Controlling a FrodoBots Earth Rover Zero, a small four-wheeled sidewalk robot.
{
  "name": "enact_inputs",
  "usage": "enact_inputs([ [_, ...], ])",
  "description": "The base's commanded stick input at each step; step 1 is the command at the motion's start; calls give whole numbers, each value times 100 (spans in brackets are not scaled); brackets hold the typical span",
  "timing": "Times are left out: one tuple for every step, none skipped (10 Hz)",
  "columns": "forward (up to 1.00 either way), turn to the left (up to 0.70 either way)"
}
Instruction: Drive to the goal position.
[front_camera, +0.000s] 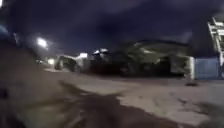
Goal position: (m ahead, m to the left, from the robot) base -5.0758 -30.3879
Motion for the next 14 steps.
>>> enact_inputs([
  [70,-35],
  [70,-35],
  [70,-35],
  [70,-35],
  [70,-35],
  [70,-35],
  [70,-35],
  [70,-35],
  [70,-35],
  [70,-35],
  [70,-35],
  [70,-35],
  [70,-35],
  [70,-35],
])
